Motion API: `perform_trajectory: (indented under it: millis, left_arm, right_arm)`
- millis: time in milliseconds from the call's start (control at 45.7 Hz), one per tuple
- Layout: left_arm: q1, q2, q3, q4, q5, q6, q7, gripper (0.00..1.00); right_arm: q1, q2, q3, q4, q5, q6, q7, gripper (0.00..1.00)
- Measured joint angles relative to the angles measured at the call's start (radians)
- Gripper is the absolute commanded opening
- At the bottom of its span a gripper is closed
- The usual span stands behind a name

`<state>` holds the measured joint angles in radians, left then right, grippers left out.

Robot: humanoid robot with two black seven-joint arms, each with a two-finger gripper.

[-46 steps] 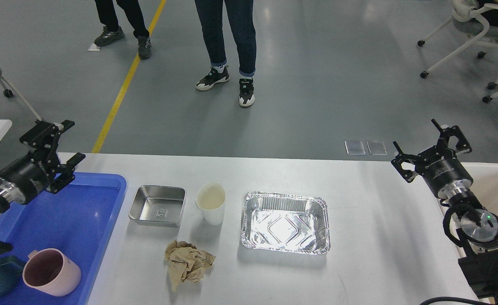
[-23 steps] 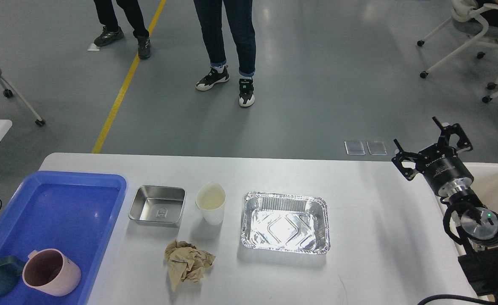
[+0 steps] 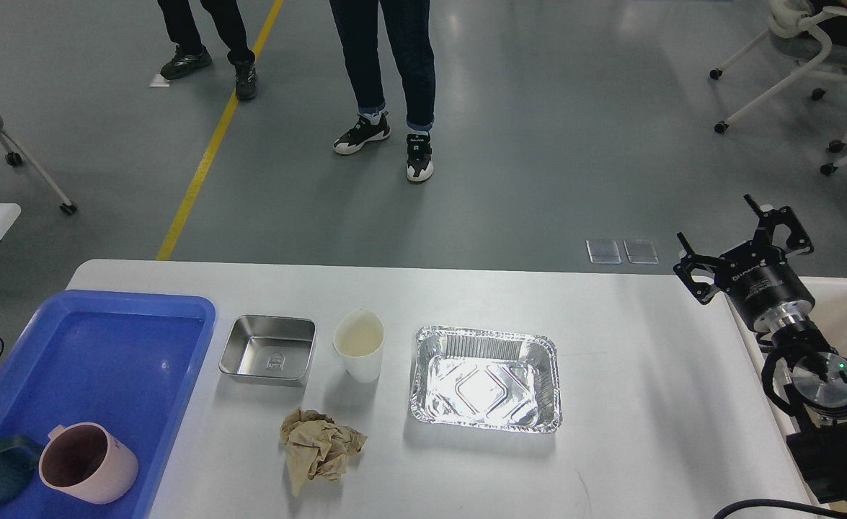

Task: Tidy desktop
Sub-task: 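Raise the left gripper out of the bin and reposition it, then reach the left gripper to the small steel tray and grasp its edge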

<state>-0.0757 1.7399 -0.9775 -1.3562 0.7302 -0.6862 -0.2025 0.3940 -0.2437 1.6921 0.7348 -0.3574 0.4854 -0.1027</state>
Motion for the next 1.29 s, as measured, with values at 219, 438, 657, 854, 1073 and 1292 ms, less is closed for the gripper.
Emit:
perform_trajectory:
  millis: [219,438,657,854,1073,1292]
  left_arm:
    - [-0.004,-0.005,-0.011,0.018,0.000,0.009,0.108,0.97]
    - [-0.042,-0.147,-0.057,0.032,0.015,0.060,0.244,0.97]
    - [-0.133,-0.292,-0.061,0.046,0.121,0.054,0.364,0.97]
    - [-0.244,-0.433,-0.045,0.122,0.243,-0.037,0.477,0.97]
    - [-0.504,-0.615,0.025,0.262,0.421,-0.195,0.528,0.97]
    - [-0.714,-0.755,0.251,0.356,0.465,-0.217,0.531,0.97]
  right_arm:
    - [0.002,0.001,0.000,0.000,0.000,0.001,0.000,1.00]
    - [-0.007,0.001,0.000,0.003,0.000,0.002,0.000,1.00]
    - [-0.011,0.001,0.000,0.001,0.000,0.004,0.000,1.00]
    - [-0.013,0.003,0.000,0.000,0.000,0.004,0.000,1.00]
    - [-0.015,0.000,0.002,-0.002,0.000,0.005,0.000,1.00]
    - [-0.023,-0.004,0.006,-0.003,0.000,0.012,0.000,1.00]
